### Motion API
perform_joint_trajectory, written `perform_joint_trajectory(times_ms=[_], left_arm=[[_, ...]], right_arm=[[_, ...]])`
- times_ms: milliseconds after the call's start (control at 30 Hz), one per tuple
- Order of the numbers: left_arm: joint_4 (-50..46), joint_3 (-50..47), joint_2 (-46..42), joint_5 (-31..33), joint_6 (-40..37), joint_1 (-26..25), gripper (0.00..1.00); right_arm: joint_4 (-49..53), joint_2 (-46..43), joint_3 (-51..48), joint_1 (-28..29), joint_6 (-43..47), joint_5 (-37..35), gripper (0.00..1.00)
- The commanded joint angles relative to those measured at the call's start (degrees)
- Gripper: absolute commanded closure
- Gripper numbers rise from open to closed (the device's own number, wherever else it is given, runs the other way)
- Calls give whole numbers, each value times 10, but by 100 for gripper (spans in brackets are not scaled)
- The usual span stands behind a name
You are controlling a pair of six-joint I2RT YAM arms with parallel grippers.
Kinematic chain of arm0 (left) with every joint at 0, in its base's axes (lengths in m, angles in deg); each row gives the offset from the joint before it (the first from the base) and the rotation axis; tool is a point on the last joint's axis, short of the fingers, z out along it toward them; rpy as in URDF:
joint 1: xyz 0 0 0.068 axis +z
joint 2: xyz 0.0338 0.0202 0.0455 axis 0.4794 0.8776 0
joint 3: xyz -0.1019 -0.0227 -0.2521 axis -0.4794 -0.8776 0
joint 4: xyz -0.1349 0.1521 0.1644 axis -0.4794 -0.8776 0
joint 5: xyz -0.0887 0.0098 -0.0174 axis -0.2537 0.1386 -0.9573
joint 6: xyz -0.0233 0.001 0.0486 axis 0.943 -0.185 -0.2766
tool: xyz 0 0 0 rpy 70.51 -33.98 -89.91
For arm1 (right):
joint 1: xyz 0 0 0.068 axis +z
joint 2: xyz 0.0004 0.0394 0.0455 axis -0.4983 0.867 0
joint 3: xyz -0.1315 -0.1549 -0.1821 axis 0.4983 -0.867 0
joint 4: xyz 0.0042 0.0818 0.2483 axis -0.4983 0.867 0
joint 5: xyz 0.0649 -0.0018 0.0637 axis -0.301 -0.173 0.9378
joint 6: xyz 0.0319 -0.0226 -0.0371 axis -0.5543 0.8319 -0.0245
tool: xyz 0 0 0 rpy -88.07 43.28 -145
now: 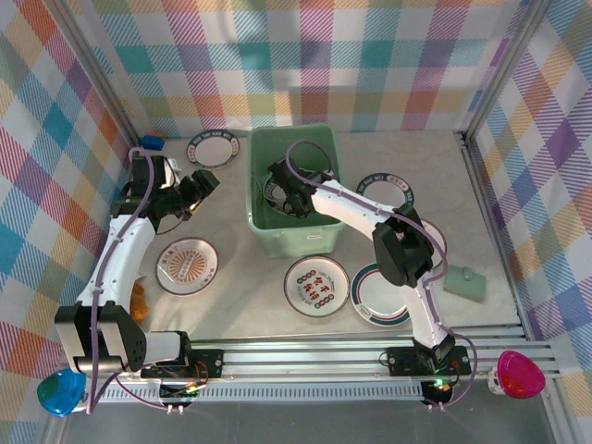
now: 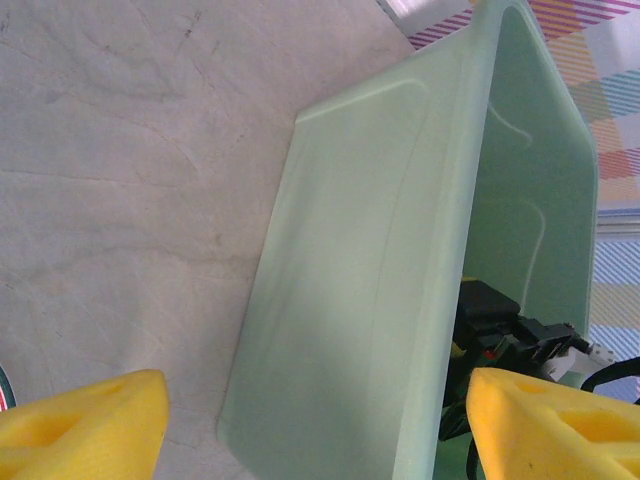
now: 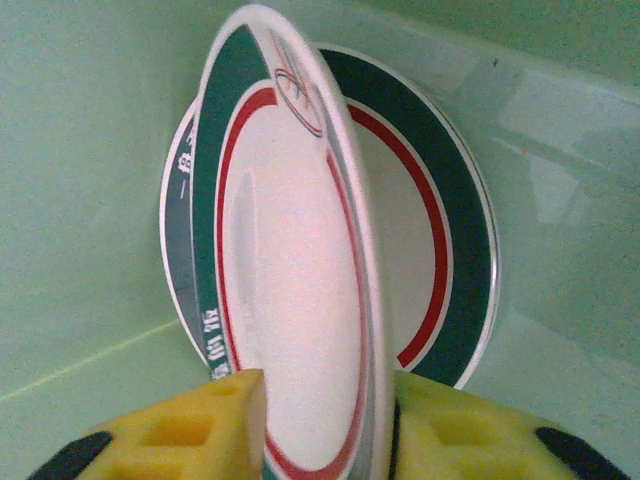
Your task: Place the plates into the plastic bin on the countertop
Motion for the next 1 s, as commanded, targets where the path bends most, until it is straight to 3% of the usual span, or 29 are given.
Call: perform_joint_trajectory(times_ms=[0,200,367,633,967], left_arm=[[-17,1,-16,7,-9,-5,22],[-20,1,-19,11,-4,-8,22],[-19,-1,-24,18,2,-14,22],[-25,4,-25,30,3,-20,22],[-68,70,19,103,-11,-16,21]], right_arm=[[1,10,1,0,4,0,50],[66,22,43,-2,4,15,13],[137,53,118,-10,27,37,1],[179,61,154,-13,71,49,1],[90,-52,79,-13,236,24,1]])
